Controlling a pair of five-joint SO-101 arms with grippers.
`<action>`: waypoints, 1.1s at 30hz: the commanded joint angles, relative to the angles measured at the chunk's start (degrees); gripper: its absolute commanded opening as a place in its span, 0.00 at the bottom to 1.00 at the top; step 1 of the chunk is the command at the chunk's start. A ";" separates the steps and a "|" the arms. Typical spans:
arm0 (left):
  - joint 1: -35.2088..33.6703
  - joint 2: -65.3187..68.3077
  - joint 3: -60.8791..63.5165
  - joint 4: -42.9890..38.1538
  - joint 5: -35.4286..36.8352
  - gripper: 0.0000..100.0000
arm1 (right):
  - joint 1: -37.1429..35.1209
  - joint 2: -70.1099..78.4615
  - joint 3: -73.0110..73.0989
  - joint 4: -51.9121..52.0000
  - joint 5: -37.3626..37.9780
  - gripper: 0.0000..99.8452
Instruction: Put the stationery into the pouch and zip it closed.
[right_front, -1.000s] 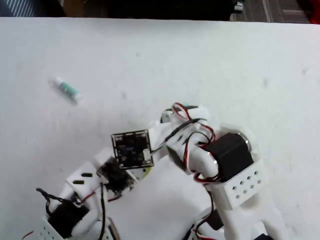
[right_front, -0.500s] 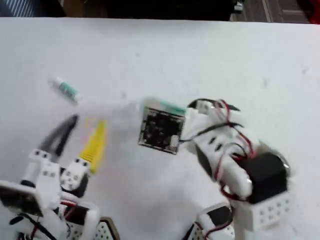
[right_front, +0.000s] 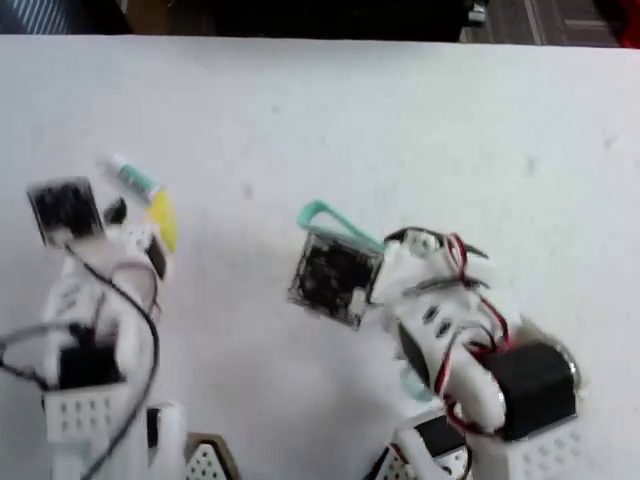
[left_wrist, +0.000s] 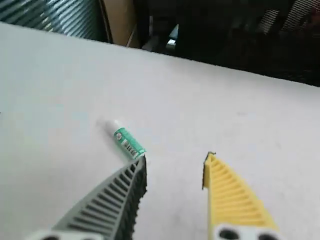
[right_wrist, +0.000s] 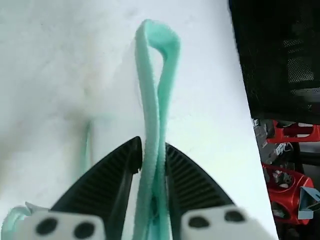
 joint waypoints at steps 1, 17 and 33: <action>-3.56 21.67 -16.70 2.20 3.69 0.20 | 0.75 -3.21 4.48 -3.21 -0.26 0.02; -7.60 119.52 -118.51 43.43 13.19 0.20 | 0.84 -17.19 19.60 -8.75 -0.26 0.02; -8.66 146.68 -156.84 50.99 14.07 0.03 | 0.75 -17.36 19.69 -8.75 -0.26 0.02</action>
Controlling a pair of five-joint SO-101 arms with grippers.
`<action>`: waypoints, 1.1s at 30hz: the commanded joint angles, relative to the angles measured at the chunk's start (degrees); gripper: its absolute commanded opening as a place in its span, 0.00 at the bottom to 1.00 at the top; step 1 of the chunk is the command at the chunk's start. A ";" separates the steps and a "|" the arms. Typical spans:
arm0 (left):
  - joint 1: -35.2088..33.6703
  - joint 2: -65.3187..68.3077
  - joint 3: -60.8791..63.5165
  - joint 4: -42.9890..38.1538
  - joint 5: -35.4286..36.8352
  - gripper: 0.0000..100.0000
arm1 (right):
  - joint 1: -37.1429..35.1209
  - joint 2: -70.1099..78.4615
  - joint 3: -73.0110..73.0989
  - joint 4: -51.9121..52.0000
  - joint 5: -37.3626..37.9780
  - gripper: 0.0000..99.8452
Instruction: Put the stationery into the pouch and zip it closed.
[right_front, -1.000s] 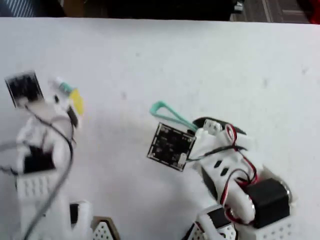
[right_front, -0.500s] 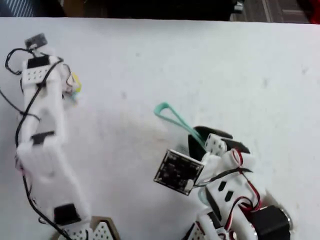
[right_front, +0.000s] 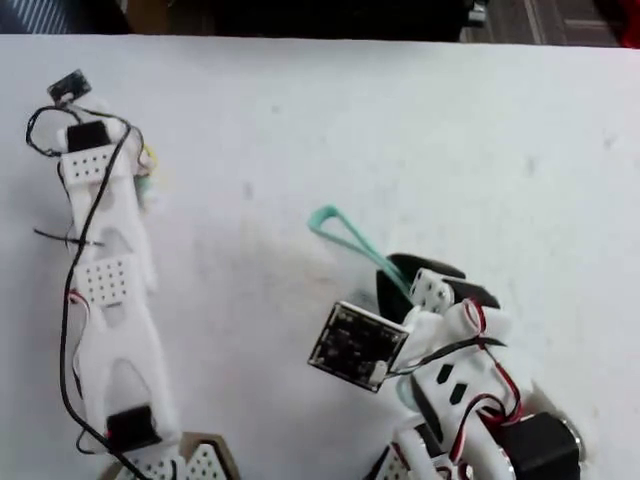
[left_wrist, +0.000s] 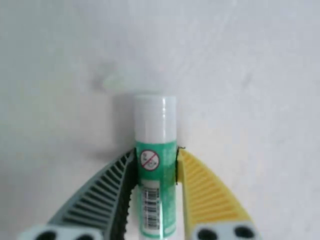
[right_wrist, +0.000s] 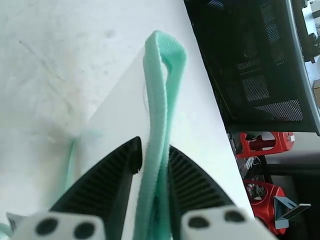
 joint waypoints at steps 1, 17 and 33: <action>-1.19 -0.40 -4.40 2.90 0.18 0.02 | 0.75 0.31 0.35 -0.40 -0.18 0.02; 3.47 -37.49 -4.22 12.92 -6.24 0.02 | 0.40 0.66 0.09 -4.70 -11.16 0.02; 42.07 -88.84 17.67 12.66 -14.68 0.02 | 4.44 0.13 0.09 -4.09 -13.27 0.02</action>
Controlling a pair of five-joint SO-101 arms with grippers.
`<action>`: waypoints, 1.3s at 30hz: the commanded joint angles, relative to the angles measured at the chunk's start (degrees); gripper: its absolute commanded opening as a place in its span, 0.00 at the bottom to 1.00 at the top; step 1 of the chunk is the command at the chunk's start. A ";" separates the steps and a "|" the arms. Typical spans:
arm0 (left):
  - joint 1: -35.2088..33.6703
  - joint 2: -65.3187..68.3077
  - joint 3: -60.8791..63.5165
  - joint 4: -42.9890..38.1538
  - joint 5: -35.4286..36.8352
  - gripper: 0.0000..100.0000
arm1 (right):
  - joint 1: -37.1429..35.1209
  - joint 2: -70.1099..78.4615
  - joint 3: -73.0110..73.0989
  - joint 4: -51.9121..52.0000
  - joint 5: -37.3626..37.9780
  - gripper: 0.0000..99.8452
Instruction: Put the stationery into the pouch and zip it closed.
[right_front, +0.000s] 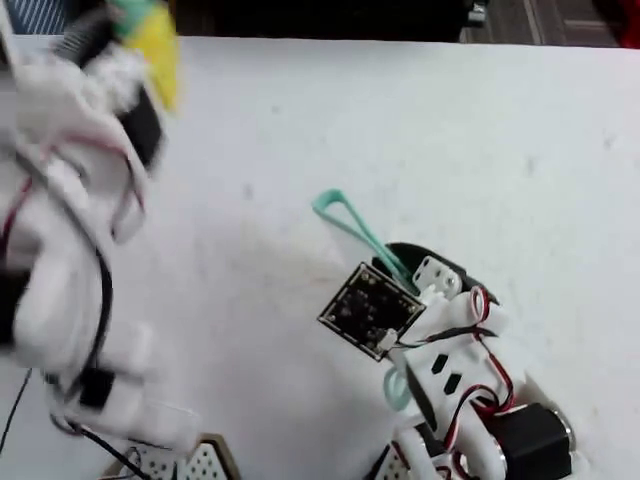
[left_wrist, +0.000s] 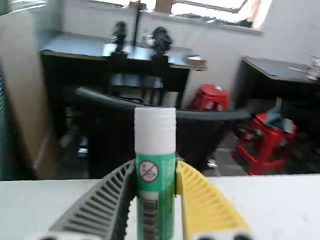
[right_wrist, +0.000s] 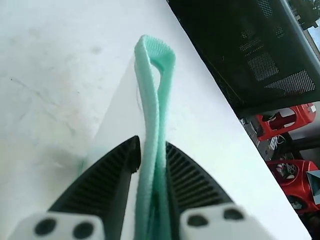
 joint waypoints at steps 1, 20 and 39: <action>11.91 -9.36 14.33 -0.18 -0.44 0.02 | 4.53 0.13 -0.44 0.57 -1.32 0.02; 22.99 -61.49 64.44 -9.41 -7.74 0.02 | 3.74 0.66 -0.44 0.57 -12.84 0.02; 22.99 -104.75 138.99 -57.41 -10.02 0.02 | -16.92 0.75 -12.75 10.24 -10.46 0.02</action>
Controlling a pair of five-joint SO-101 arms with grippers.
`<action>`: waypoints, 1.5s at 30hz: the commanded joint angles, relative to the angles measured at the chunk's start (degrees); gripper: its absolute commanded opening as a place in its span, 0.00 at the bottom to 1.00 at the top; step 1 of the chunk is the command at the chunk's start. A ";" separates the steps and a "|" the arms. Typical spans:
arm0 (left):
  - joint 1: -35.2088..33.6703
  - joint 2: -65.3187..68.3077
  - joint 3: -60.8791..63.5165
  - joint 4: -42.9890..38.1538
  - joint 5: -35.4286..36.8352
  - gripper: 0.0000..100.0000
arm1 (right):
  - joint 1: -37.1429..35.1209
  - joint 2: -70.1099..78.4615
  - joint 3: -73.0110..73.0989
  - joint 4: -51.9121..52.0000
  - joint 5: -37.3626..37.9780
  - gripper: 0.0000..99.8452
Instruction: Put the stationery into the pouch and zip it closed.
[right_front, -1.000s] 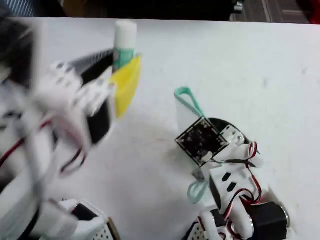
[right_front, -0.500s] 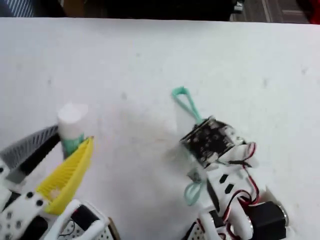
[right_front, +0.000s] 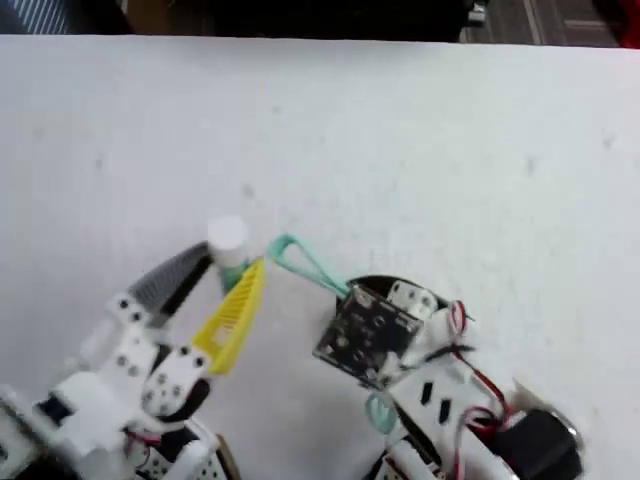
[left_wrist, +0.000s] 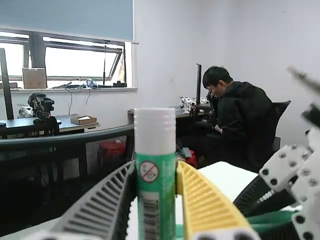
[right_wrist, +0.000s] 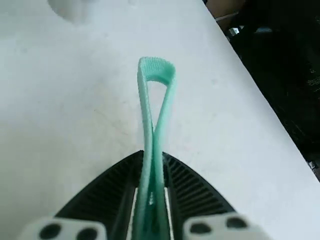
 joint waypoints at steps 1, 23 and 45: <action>0.31 -0.57 0.35 -3.78 -0.44 0.02 | -0.66 -0.04 -3.08 0.48 0.44 0.02; -0.57 -0.13 11.16 -24.09 7.56 0.02 | -0.84 -0.66 14.15 -8.22 0.44 0.02; -3.91 14.37 17.41 -31.65 8.09 0.02 | -0.57 -0.75 14.15 -8.22 0.44 0.08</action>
